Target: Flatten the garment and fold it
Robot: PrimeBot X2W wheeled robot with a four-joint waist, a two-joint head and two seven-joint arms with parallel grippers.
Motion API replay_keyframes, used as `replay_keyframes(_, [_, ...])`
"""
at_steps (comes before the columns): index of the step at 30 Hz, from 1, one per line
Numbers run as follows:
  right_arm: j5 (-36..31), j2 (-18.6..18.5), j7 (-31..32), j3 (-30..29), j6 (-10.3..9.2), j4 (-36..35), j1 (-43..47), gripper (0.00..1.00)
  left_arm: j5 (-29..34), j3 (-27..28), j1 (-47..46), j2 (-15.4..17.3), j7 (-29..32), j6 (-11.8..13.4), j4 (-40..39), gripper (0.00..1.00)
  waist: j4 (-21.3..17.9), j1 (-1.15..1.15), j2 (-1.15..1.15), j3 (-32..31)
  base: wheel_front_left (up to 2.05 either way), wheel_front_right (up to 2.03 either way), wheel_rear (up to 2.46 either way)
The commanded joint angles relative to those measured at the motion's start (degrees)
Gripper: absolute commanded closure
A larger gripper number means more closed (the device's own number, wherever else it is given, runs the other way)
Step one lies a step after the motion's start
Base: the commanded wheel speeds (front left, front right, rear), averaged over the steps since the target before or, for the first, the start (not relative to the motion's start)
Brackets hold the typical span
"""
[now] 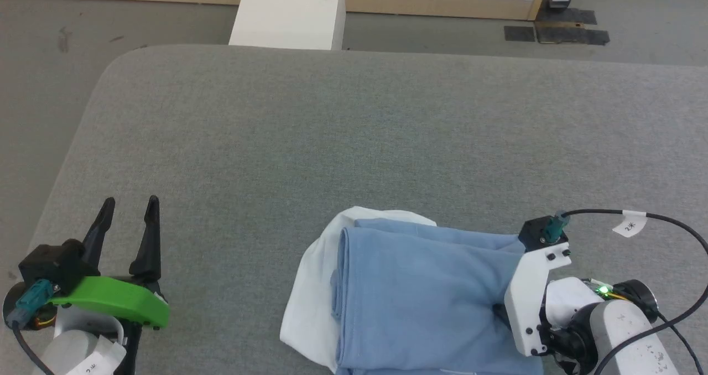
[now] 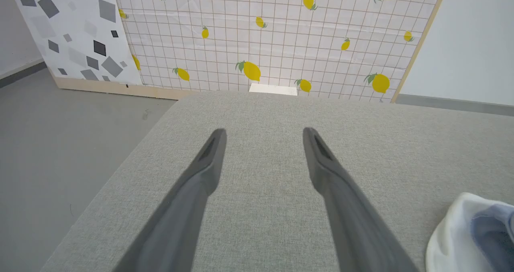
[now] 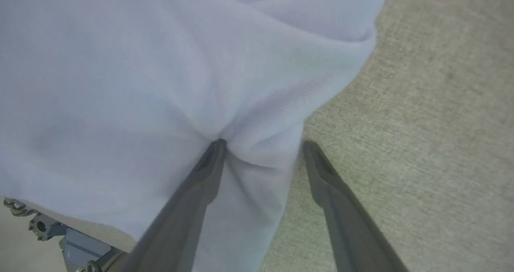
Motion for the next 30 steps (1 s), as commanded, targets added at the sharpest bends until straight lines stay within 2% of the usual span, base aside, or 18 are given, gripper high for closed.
replay_keyframes(1, [-0.4,0.4,-0.3,0.3,-0.09,1.8,1.2,0.00,-0.1,0.2,-1.2,-0.3,-0.4,-0.5,0.2,0.00,0.9,0.00,0.22,0.7,0.00,0.00,0.00])
replay_keyframes(6, [-0.2,0.6,-0.8,1.1,-0.09,4.7,1.5,0.00,0.5,0.4,-1.8,-1.0,-0.4,-1.2,0.7,0.00,1.5,0.00,0.22,0.8,0.00,0.00,0.00])
replay_keyframes(7, [0.0,0.6,-0.7,1.2,-0.09,5.3,1.5,0.76,0.6,0.4,-1.9,-1.1,-0.4,-1.3,0.9,0.00,1.6,0.00,0.22,0.7,0.00,0.00,0.00])
replay_keyframes(8, [0.1,0.7,-0.8,1.3,-0.09,5.5,1.5,1.00,0.7,0.5,-1.9,-1.3,-0.4,-1.4,1.0,0.00,1.6,0.00,0.22,0.6,0.00,0.00,0.00])
replay_keyframes(14, [1.2,0.2,-3.2,1.8,-0.09,4.6,-0.4,1.00,1.3,0.8,-1.7,-2.1,-0.4,-1.9,1.7,0.00,1.5,0.00,0.22,-0.4,0.00,0.00,0.00])
replay_keyframes(18, [2.8,-1.4,-3.4,3.0,-0.09,1.3,-2.2,1.00,1.6,0.7,-1.1,-2.6,-0.4,-2.1,2.1,0.00,1.3,0.00,0.22,-2.0,0.00,0.00,0.00])
replay_keyframes(25, [5.2,-5.9,2.0,3.2,-0.09,-8.7,-3.5,1.00,2.0,0.5,0.7,-3.0,-0.4,-1.5,2.0,0.00,0.6,0.00,0.22,-4.4,0.00,0.00,0.00])
replay_keyframes(30, [6.4,-7.6,5.0,2.7,-0.09,-11.8,-2.8,1.00,2.0,0.2,1.4,-3.1,-0.4,-1.3,1.5,0.00,-0.4,0.00,0.22,-4.9,0.00,0.00,0.00])
